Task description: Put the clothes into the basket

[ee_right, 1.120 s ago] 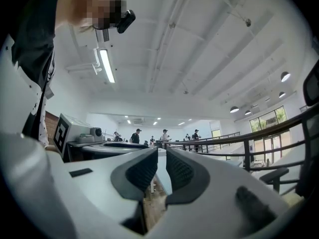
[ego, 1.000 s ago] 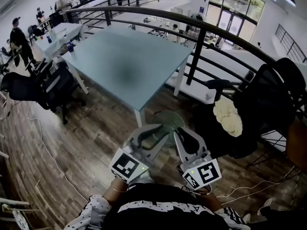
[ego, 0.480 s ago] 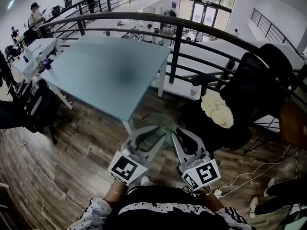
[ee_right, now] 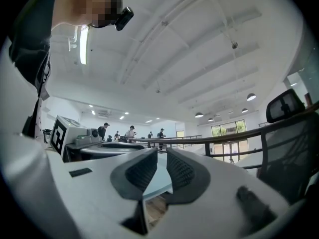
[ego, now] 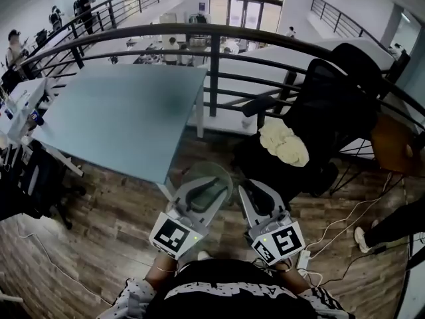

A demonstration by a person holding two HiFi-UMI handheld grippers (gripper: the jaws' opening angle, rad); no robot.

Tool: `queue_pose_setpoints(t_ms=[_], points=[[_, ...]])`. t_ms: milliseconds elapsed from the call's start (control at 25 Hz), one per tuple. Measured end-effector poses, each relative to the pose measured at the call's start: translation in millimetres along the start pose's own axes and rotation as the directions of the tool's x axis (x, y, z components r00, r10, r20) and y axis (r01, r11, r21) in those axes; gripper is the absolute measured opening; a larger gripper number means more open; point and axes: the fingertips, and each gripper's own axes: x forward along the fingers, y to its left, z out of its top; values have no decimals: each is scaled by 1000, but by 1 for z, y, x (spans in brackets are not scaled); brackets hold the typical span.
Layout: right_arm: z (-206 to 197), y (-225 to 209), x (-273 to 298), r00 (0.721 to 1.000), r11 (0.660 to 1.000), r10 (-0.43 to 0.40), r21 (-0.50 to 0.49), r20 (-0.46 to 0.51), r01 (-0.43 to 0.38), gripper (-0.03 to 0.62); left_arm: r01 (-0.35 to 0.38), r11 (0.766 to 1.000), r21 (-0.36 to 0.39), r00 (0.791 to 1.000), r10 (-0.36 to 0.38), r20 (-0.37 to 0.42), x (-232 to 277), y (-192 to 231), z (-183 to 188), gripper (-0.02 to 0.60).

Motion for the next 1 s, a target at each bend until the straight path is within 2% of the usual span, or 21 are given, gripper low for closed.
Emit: queue_pose_setpoints(t_ms=[360,520,1000], points=[[-3,-2,7,996,996,-89,8,-11,89,41,97,995,-19,995,-97,-19,6,8,-8,86],[-6,-1,12,994,994,-112,8,-13,112,60,121,993,1,993,-121,3,6,14,-10,86],[-10,-17,9,983,983,-181,-22,-40,180,75,177,983,-38,984,-177,14,23,18,-20,86]])
